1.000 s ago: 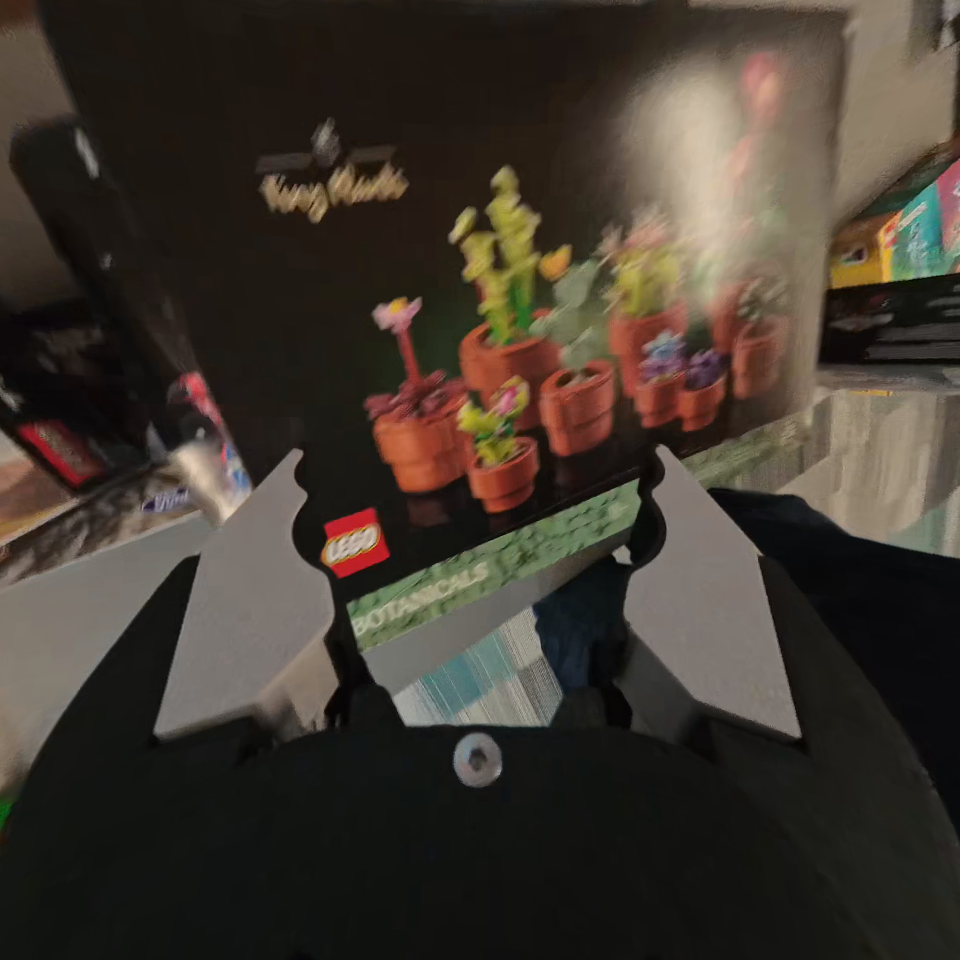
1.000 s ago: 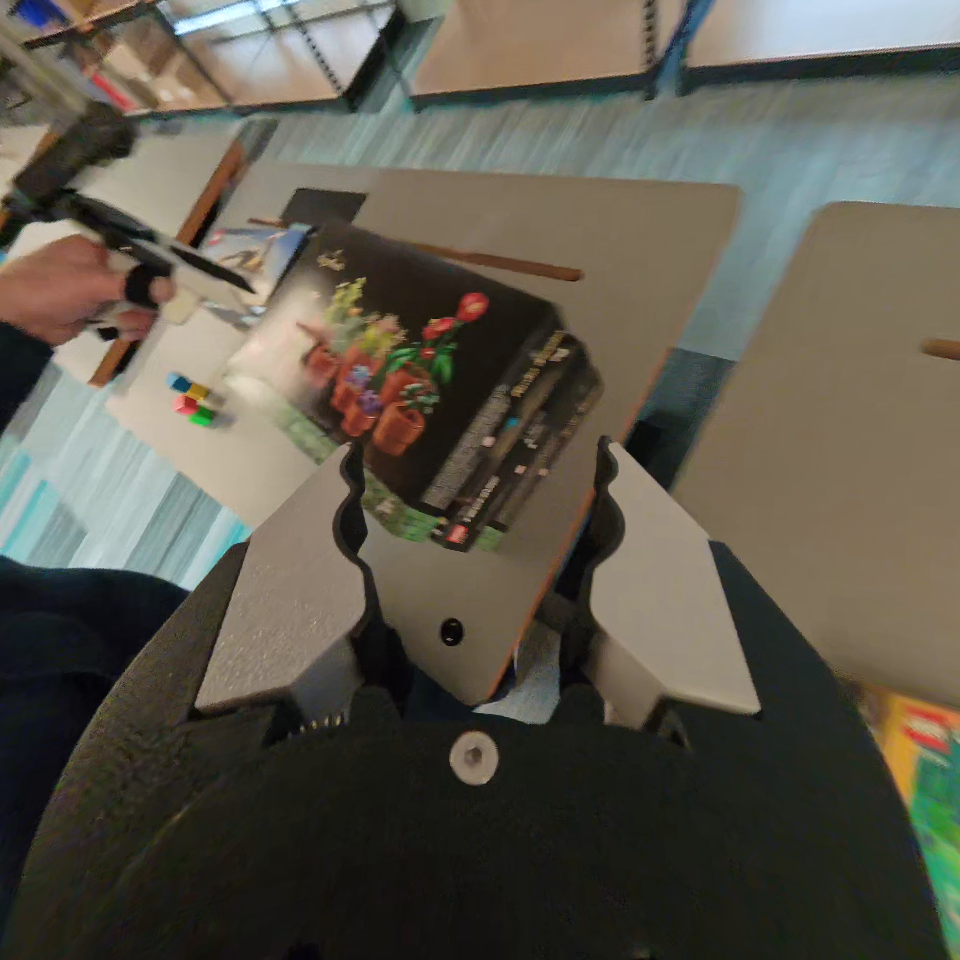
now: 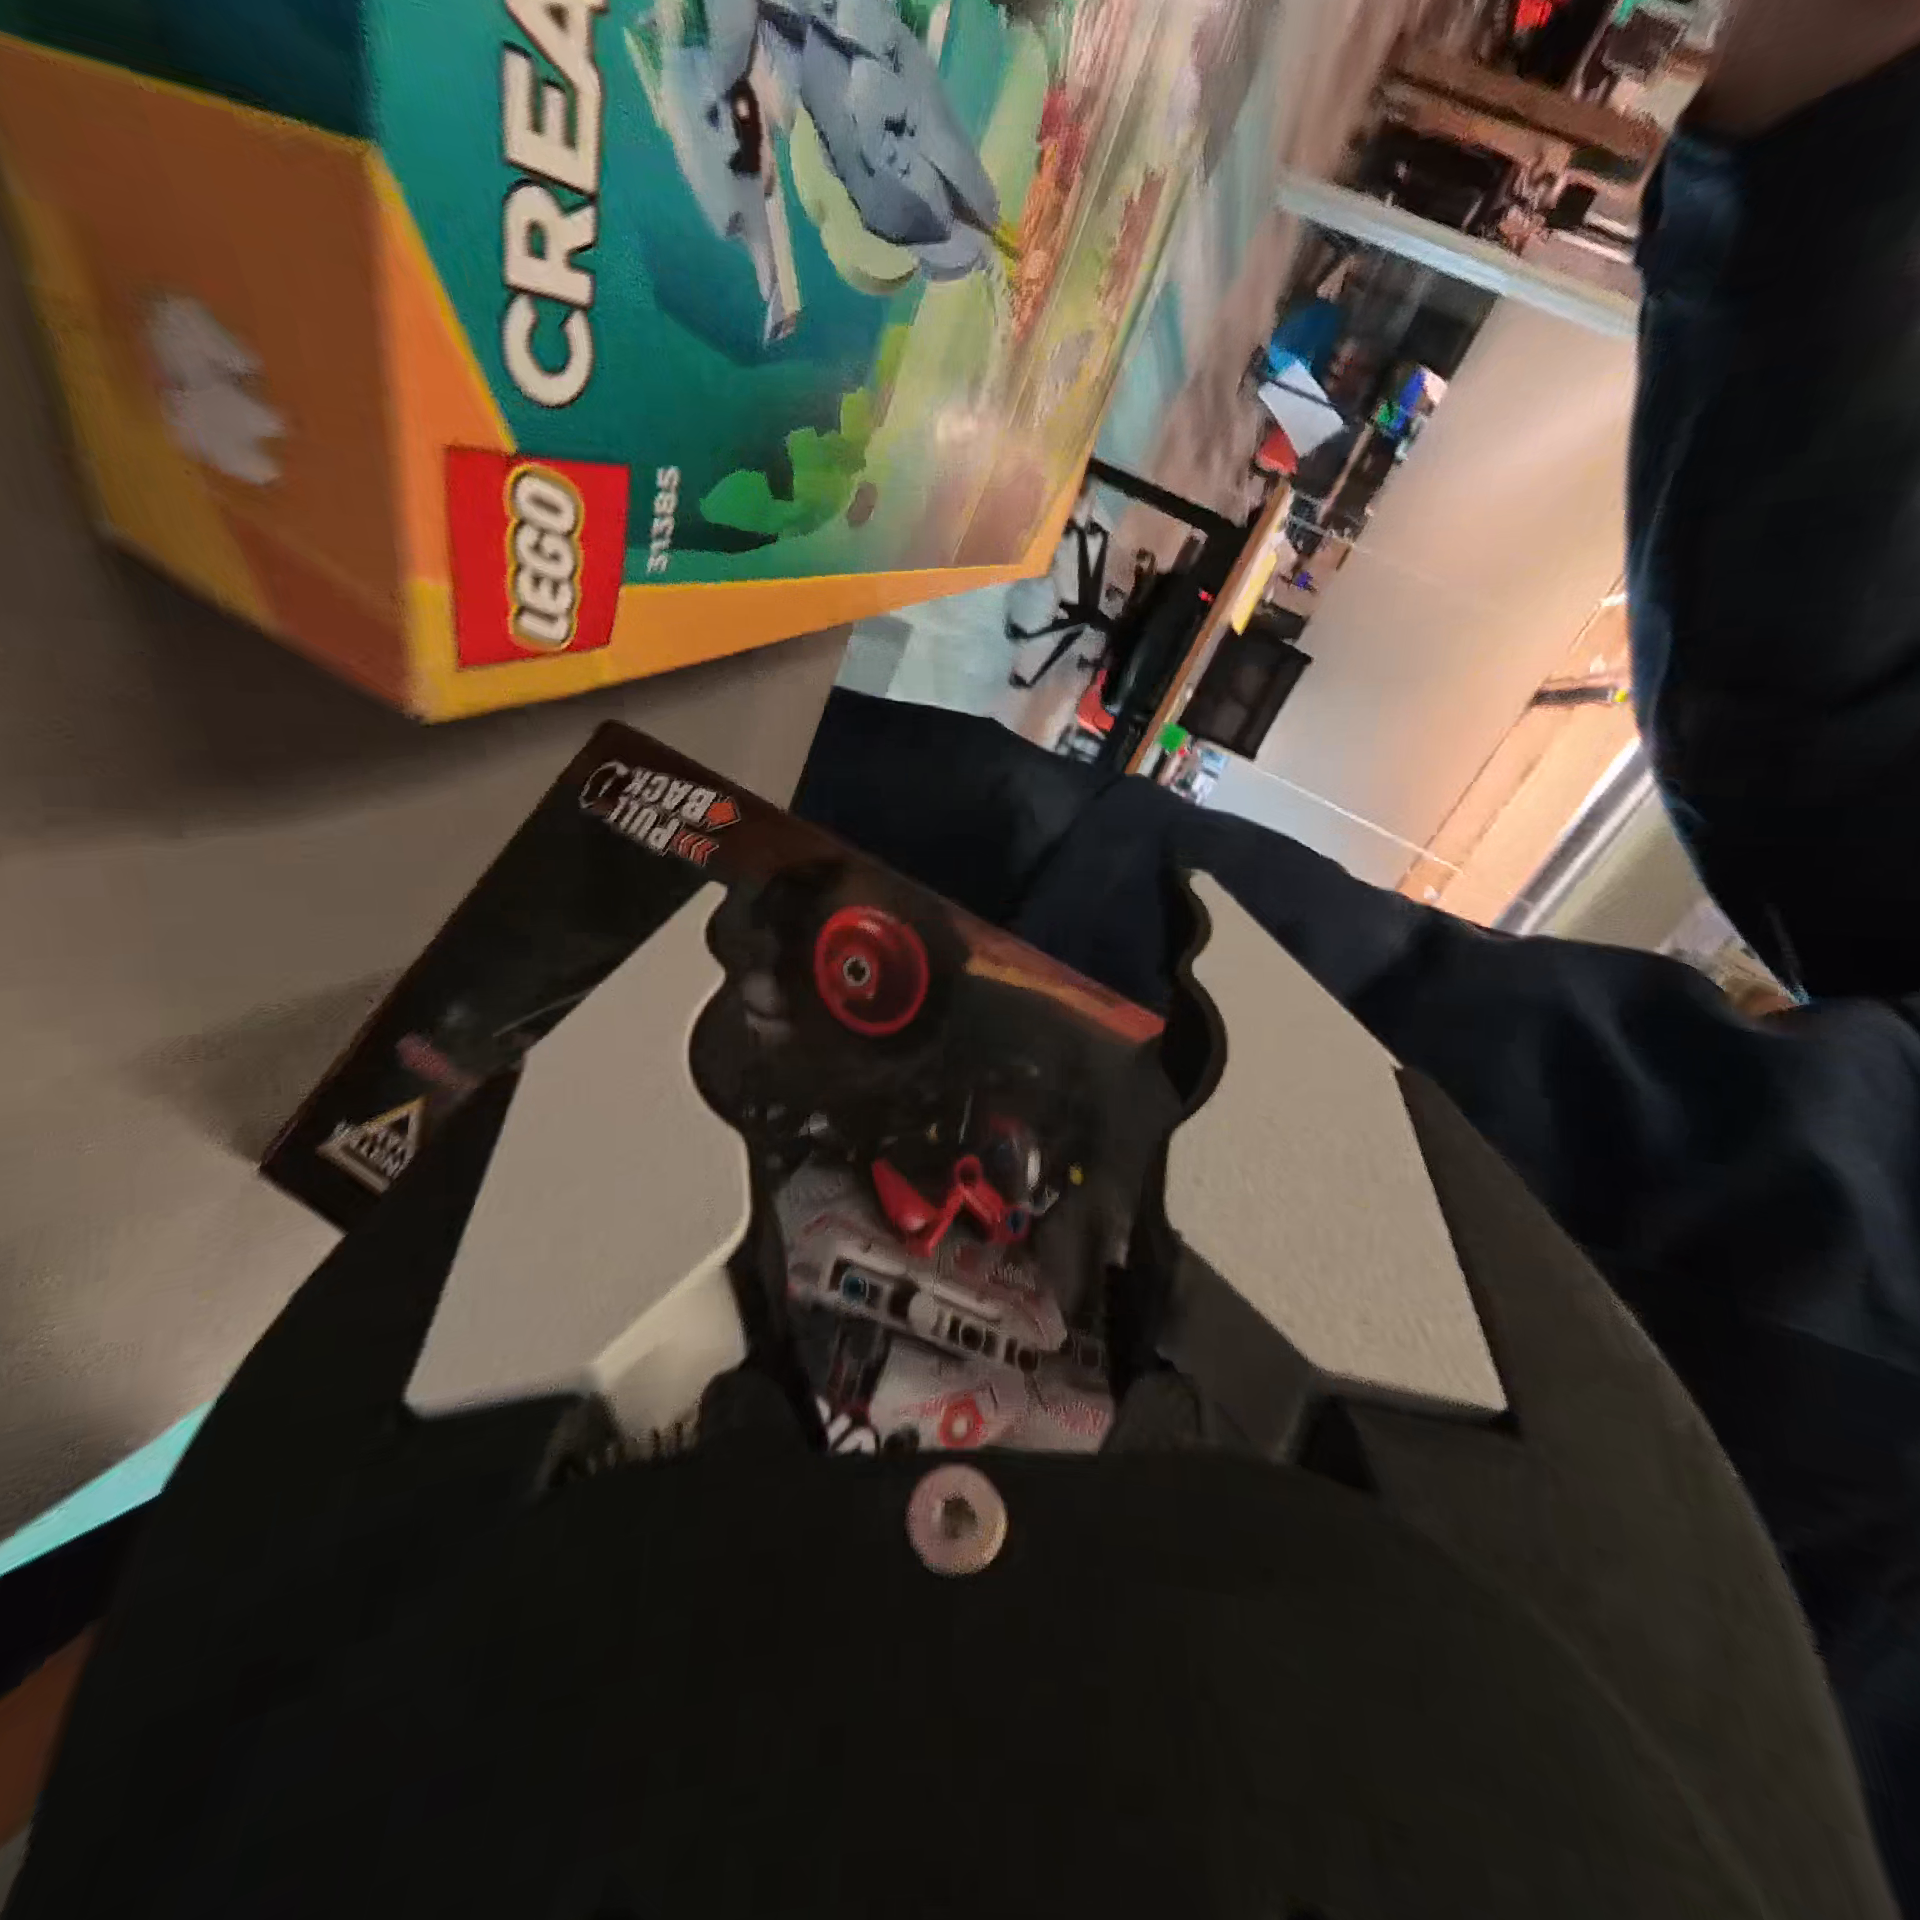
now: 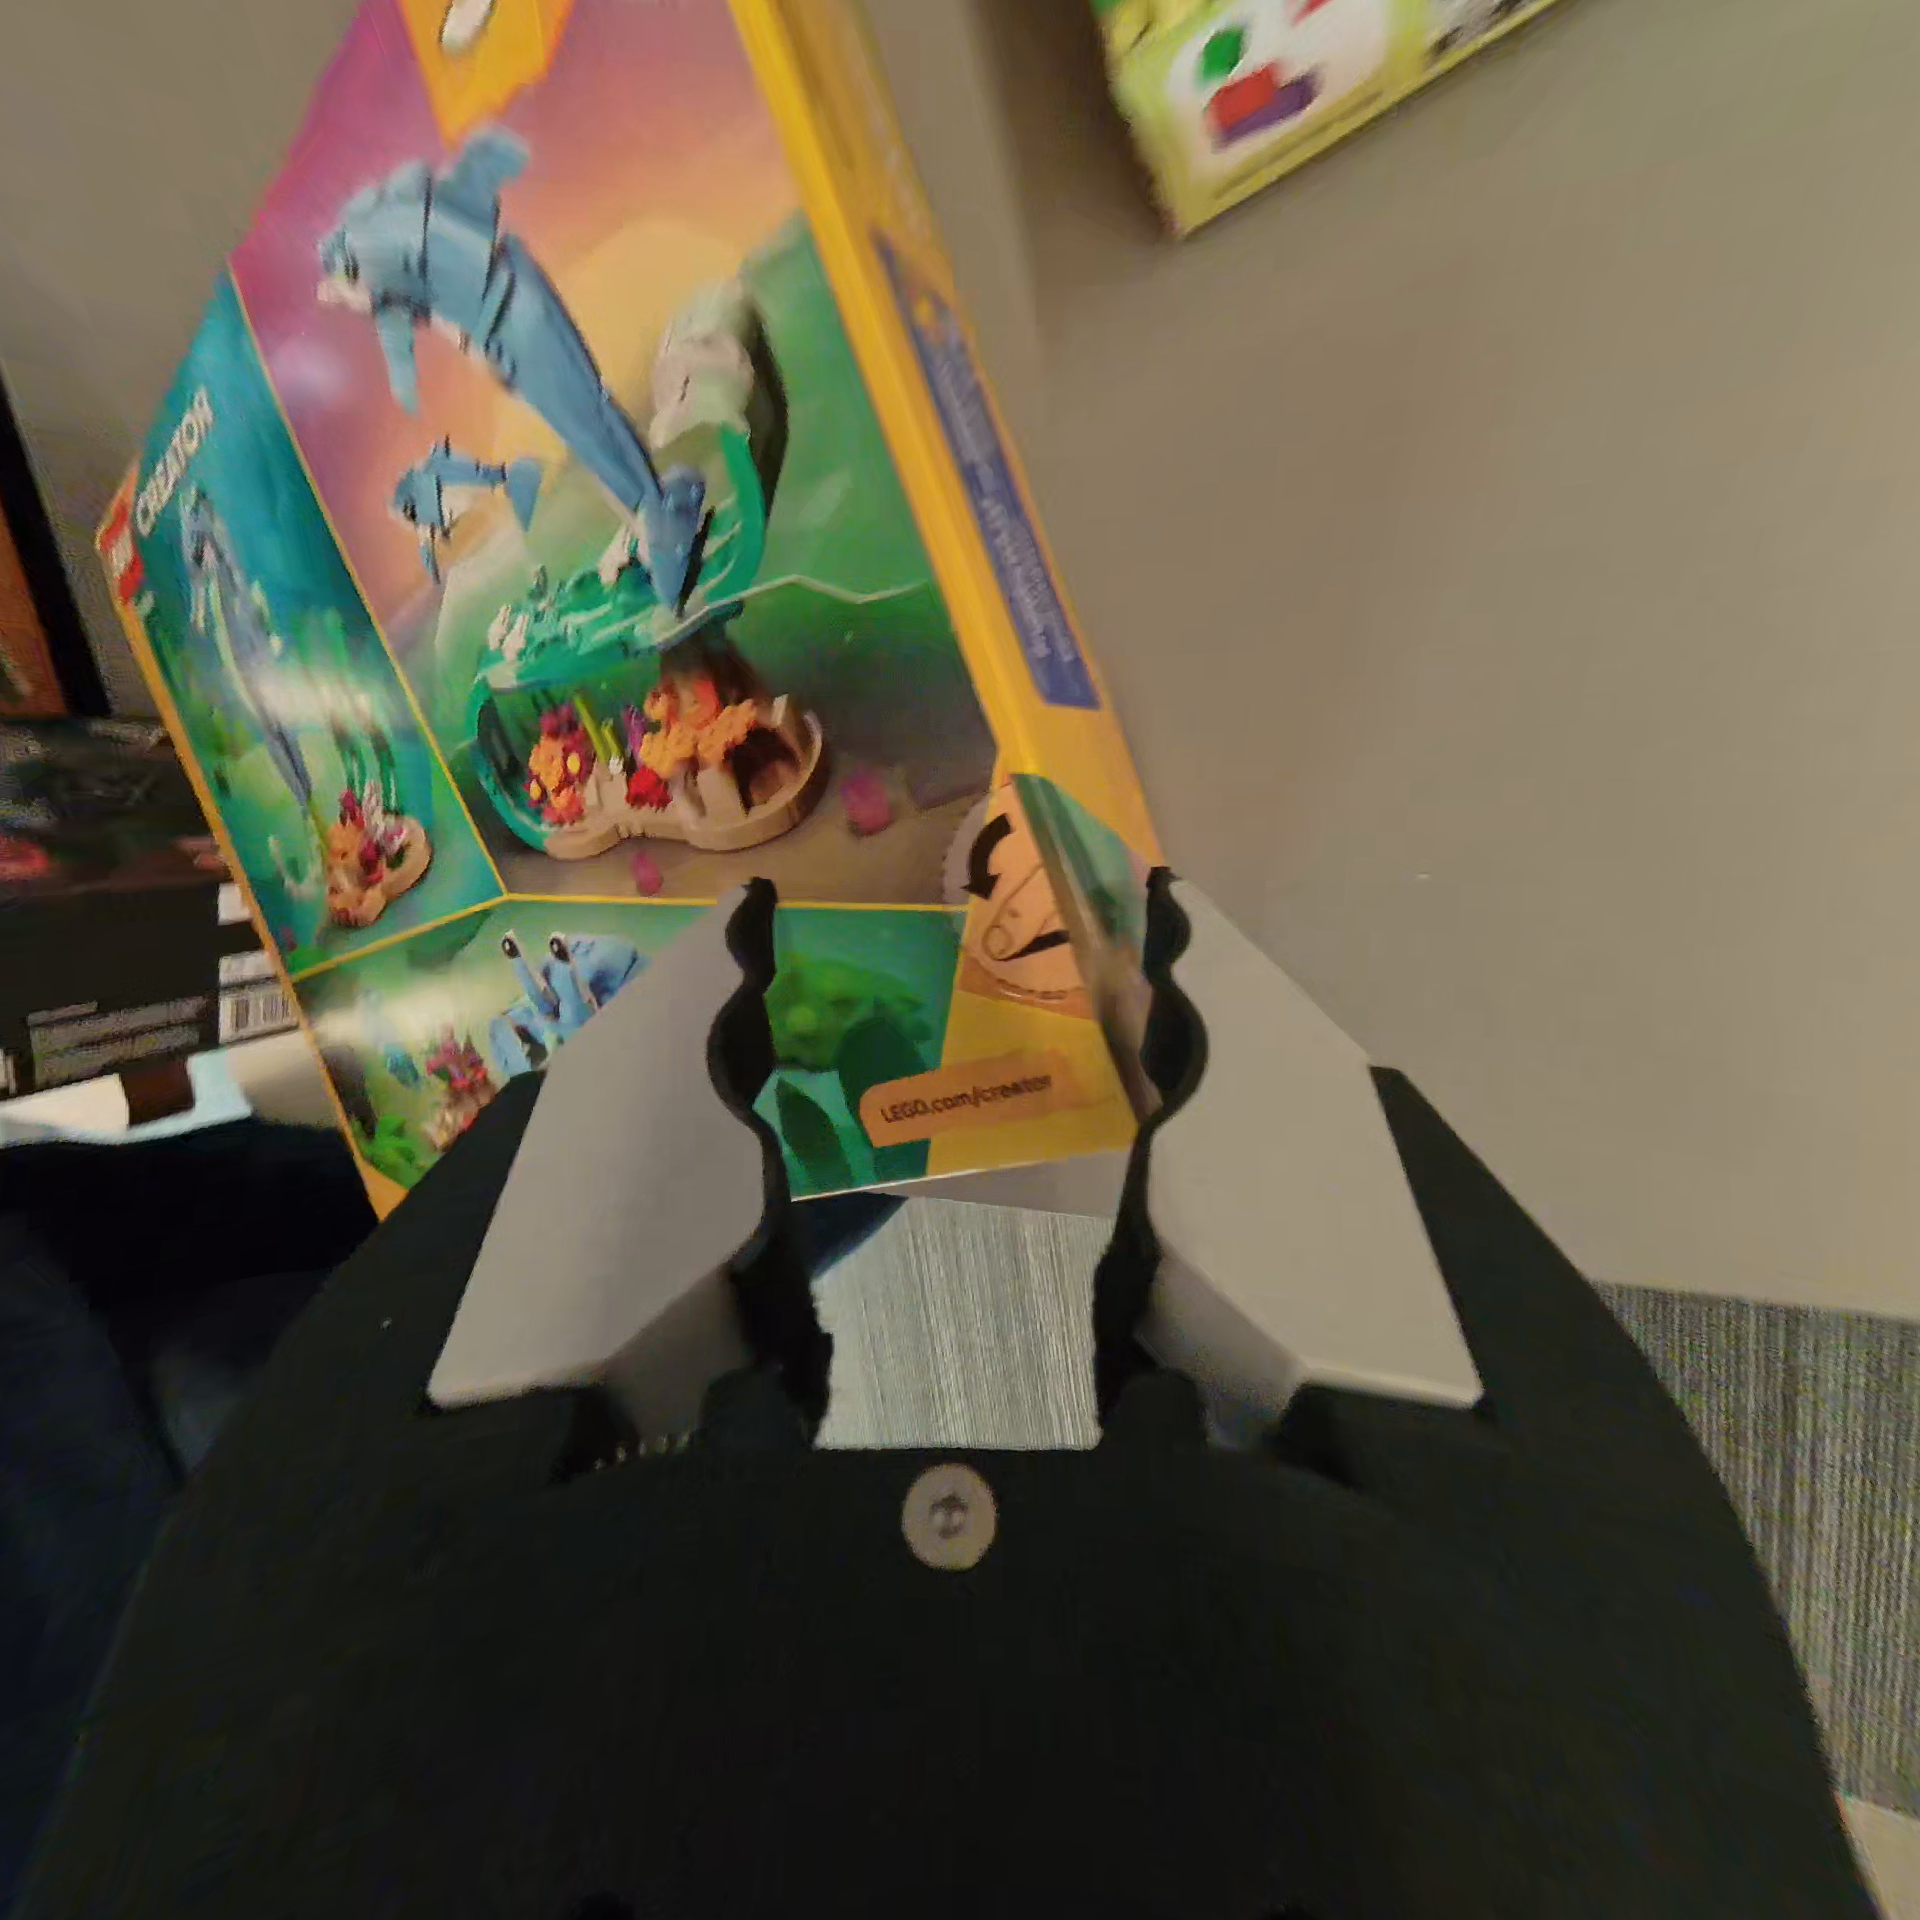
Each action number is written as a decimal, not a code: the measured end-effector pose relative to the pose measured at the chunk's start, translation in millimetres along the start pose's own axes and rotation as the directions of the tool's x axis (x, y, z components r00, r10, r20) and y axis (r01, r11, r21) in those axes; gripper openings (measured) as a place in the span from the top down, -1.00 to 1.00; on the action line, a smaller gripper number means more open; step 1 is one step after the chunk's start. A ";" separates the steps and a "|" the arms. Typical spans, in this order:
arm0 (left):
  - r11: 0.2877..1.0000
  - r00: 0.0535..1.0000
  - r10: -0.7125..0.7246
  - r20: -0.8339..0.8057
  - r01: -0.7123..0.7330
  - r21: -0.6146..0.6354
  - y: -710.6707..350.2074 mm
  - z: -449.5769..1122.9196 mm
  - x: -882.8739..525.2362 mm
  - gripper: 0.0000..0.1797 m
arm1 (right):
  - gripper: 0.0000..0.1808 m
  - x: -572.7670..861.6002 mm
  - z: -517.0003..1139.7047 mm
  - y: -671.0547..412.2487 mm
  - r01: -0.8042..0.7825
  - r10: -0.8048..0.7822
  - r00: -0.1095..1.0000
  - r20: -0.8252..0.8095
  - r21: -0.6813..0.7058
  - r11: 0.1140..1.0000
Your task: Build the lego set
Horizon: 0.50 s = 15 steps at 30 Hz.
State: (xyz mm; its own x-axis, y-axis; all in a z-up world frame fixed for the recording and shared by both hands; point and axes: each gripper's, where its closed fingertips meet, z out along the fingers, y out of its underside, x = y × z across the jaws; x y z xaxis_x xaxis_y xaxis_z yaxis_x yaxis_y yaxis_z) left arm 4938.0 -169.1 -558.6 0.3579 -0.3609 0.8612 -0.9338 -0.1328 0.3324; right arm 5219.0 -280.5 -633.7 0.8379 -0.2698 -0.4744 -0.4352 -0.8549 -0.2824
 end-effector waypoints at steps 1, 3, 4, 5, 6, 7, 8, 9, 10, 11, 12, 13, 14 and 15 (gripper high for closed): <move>1.000 1.000 -0.003 0.006 0.003 -0.021 -2.4 7.3 -2.0 0.12 | 0.18 -2.2 6.2 2.9 0.021 -0.021 1.000 0.006 -0.010 1.000; 1.000 1.000 -0.002 0.012 0.002 -0.027 -11.8 18.8 -7.3 0.10 | 0.04 -3.6 11.9 1.0 0.038 -0.038 0.999 0.005 0.010 0.999; 1.000 1.000 -0.017 0.004 0.017 -0.015 -17.5 23.0 -9.3 0.06 | 0.01 -4.1 13.8 0.3 0.023 -0.023 1.000 0.014 0.007 1.000; 0.999 0.999 -0.031 -0.021 0.032 0.018 -26.2 26.3 -8.1 0.05 | -0.02 -4.7 16.3 -0.5 0.022 -0.022 1.000 0.020 0.006 1.000; 0.999 0.999 -0.042 -0.033 0.043 0.021 -29.5 29.3 -8.5 0.12 | -0.05 -5.5 18.6 -2.2 0.030 -0.030 0.999 0.024 0.010 1.000; 0.999 0.999 -0.035 -0.030 0.035 0.009 -28.8 31.9 -11.0 0.21 | -0.07 -6.1 20.4 -3.9 0.038 -0.039 0.999 0.031 0.012 0.999; 1.000 0.999 -0.028 -0.030 0.028 0.011 -29.3 32.7 -14.0 0.30 | -0.08 -6.4 22.0 -6.0 0.039 -0.040 0.998 0.038 0.012 0.999; 1.000 1.000 0.002 -0.018 -0.002 0.023 -29.7 32.4 -17.0 0.38 | -0.10 -6.9 23.8 -8.9 0.038 -0.039 0.998 0.046 0.014 0.999; 0.998 0.999 0.047 -0.011 -0.046 0.033 -29.0 32.0 -17.5 0.38 | -0.09 -8.5 25.4 -12.5 0.049 -0.051 0.997 0.052 0.022 0.999; 0.997 0.998 0.063 -0.020 -0.062 0.050 -29.5 30.4 -15.4 0.33 | -0.07 -10.9 27.3 -16.2 0.057 -0.058 0.996 0.062 0.031 0.998; 0.996 0.998 0.049 -0.049 -0.045 0.082 -33.6 27.1 -10.4 0.22 | -0.06 -13.7 29.7 -21.3 0.055 -0.059 0.996 0.071 0.046 0.997; 0.993 0.997 0.056 -0.061 -0.049 0.111 -38.4 22.9 -6.9 0.13 | -0.06 -16.7 33.0 -25.8 0.053 -0.058 0.995 0.078 0.054 0.997; 0.988 0.996 0.074 -0.050 -0.067 0.138 -43.7 17.7 -7.3 0.12 | -0.01 -20.8 36.1 -31.2 0.053 -0.059 0.994 0.088 0.066 0.996; 0.984 0.995 0.083 -0.052 -0.074 0.160 -49.6 11.3 -6.4 0.10 | -0.02 -24.1 40.1 -34.9 0.057 -0.062 0.994 0.087 0.062 0.996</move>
State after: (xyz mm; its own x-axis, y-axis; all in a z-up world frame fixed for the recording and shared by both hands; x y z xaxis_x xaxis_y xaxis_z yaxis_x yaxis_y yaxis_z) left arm 4982.0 -170.6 -584.9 0.2788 -0.3218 0.9048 -0.9464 -0.2520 0.2020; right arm 5200.8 -226.4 -645.9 0.8316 -0.1770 -0.5264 -0.4065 -0.8399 -0.3597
